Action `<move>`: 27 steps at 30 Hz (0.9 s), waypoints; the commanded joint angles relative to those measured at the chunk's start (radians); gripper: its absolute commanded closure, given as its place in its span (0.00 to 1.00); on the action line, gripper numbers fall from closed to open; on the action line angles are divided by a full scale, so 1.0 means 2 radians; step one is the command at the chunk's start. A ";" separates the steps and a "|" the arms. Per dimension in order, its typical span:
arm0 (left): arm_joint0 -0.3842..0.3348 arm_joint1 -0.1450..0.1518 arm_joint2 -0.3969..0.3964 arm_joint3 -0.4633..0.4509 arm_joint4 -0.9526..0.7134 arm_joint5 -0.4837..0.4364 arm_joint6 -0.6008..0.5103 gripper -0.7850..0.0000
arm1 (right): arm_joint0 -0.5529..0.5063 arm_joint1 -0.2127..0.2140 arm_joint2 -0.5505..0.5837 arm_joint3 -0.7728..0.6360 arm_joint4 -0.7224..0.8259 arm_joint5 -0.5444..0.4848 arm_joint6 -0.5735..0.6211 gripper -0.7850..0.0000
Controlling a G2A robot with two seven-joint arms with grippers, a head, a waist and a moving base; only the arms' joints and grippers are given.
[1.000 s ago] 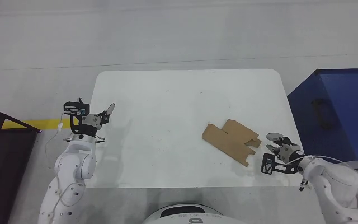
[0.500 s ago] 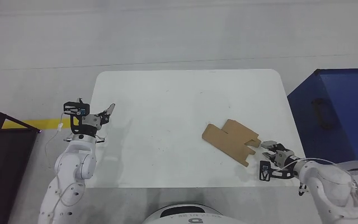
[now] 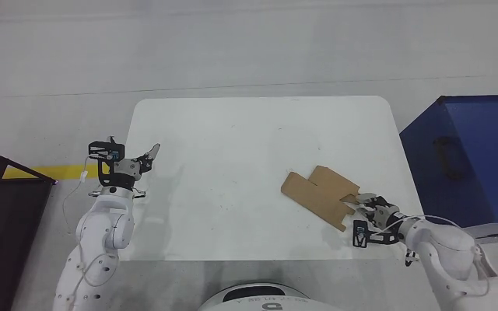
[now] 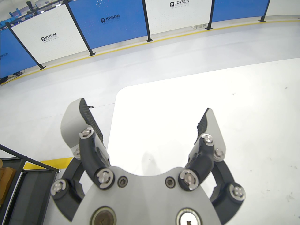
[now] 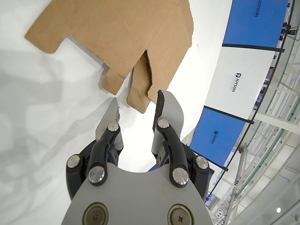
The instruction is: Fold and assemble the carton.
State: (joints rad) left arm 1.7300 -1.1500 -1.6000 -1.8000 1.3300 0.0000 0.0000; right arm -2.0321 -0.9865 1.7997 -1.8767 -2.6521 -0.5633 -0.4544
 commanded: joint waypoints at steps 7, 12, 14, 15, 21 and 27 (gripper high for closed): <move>0.000 0.000 0.000 0.000 0.000 0.000 0.000 0.00 | 0.010 0.002 -0.011 0.012 -0.002 0.006 0.007 0.58; 0.000 0.000 0.000 0.000 0.000 0.000 0.000 0.00 | 0.016 0.003 -0.019 0.018 -0.007 0.010 0.011 0.64; 0.000 0.000 0.000 0.000 0.000 0.000 0.000 0.00 | 0.018 0.004 -0.020 0.020 -0.006 0.012 0.012 0.65; 0.000 0.000 0.000 0.000 0.000 0.000 0.000 0.00 | 0.019 0.004 -0.022 0.020 -0.007 0.012 0.012 0.66; 0.000 0.000 0.000 0.000 0.000 0.000 0.000 0.00 | 0.025 0.005 -0.035 0.023 -0.011 0.017 0.011 0.93; 0.000 0.000 0.000 0.000 0.000 0.000 0.000 0.00 | 0.032 0.003 -0.030 0.008 0.023 0.084 0.003 1.00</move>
State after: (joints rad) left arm 1.7300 -1.1500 -1.6000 -1.8000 1.3300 0.0000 0.0000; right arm -1.9673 -0.9782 1.7305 -1.8476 -2.6234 -0.4469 -0.4507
